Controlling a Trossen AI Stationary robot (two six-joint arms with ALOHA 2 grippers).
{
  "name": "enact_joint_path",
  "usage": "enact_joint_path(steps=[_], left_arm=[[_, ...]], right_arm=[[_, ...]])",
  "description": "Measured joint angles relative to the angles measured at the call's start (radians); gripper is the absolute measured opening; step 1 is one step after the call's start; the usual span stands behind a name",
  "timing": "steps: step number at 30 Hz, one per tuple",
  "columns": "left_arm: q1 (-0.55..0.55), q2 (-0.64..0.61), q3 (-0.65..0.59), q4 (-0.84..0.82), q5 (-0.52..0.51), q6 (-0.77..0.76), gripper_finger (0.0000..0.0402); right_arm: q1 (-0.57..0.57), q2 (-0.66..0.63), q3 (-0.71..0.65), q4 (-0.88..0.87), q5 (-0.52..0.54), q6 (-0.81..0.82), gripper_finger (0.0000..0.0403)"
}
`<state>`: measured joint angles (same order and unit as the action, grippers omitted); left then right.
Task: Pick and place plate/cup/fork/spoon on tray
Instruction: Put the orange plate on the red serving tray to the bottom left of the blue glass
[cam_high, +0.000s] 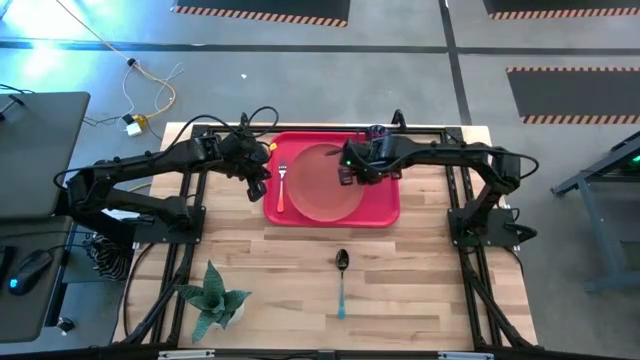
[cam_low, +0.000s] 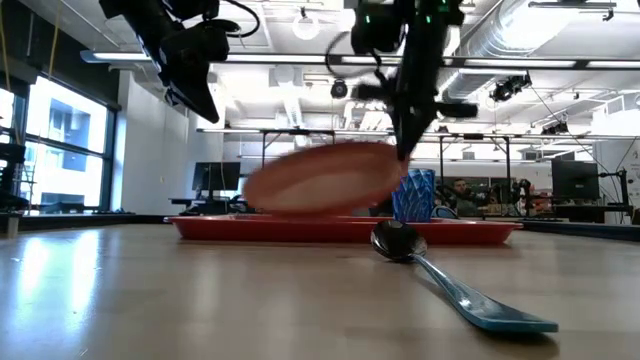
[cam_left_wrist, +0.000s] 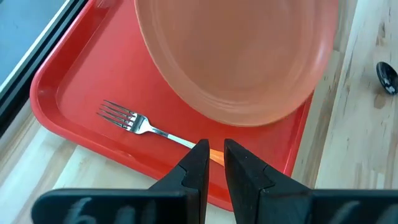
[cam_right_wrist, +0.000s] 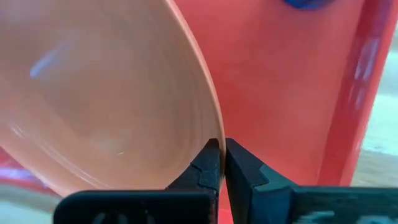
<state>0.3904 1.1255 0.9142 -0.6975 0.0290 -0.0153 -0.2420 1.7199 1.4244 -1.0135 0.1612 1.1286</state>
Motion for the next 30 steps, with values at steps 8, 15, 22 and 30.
enact_joint_path(steps=[8,15,22,30], left_arm=[[0.001,0.0,0.0,-0.001,0.0,0.036,0.004],[0.003,0.0,0.0,-0.001,-0.014,0.053,0.004],[0.003,0.0,0.0,0.0,-0.014,0.054,0.004],[0.003,0.0,0.0,0.0,-0.015,0.054,0.004]], right_arm=[[-0.005,0.002,-0.191,0.188,-0.025,0.114,0.0],[-0.036,0.002,-0.245,0.228,-0.061,0.133,0.0],[-0.095,0.002,-0.246,0.215,-0.076,0.128,0.0],[-0.138,0.002,-0.246,0.2,-0.104,0.114,0.0]])
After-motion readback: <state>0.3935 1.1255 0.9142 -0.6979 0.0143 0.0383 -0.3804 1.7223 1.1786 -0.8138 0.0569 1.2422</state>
